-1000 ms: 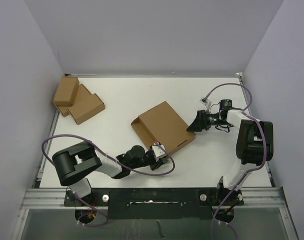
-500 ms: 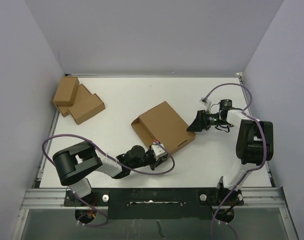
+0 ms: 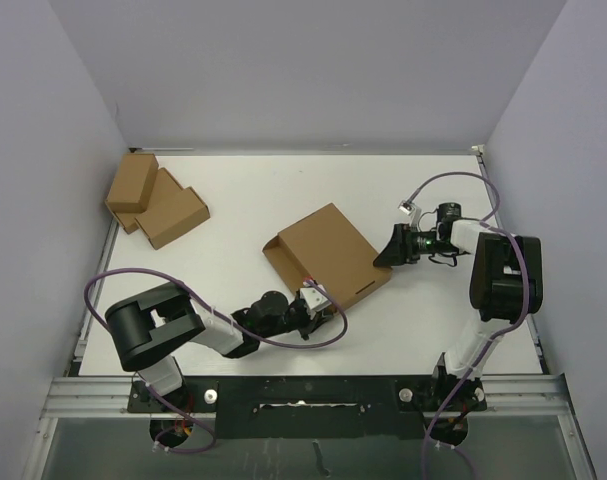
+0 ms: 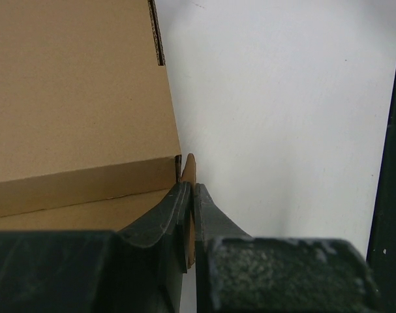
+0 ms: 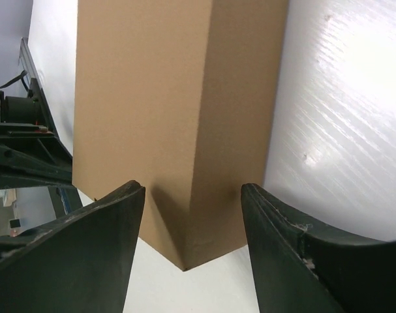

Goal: Fold the paper box

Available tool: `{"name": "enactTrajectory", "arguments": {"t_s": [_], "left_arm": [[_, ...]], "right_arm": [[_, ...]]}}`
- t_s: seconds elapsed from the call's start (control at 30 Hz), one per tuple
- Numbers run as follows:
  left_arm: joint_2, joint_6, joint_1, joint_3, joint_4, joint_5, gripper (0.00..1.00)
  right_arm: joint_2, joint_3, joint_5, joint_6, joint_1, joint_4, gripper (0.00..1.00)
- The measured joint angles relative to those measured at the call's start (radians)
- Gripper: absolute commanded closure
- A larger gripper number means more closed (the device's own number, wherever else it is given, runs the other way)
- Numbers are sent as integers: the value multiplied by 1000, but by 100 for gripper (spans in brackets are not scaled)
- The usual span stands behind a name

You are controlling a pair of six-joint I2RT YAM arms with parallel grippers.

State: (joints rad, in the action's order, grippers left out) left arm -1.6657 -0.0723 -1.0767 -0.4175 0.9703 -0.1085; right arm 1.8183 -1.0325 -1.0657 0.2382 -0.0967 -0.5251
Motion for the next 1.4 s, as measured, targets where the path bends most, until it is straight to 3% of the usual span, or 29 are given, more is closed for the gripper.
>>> {"name": "enactTrajectory", "arguments": {"t_s": [0.37, 1.4], "left_arm": [[-1, -14, 2, 4, 10, 0, 100], [-33, -75, 26, 52, 127, -3, 100]], "right_arm": [[27, 0, 18, -40, -23, -2, 49], [28, -7, 27, -68, -27, -23, 56]]}}
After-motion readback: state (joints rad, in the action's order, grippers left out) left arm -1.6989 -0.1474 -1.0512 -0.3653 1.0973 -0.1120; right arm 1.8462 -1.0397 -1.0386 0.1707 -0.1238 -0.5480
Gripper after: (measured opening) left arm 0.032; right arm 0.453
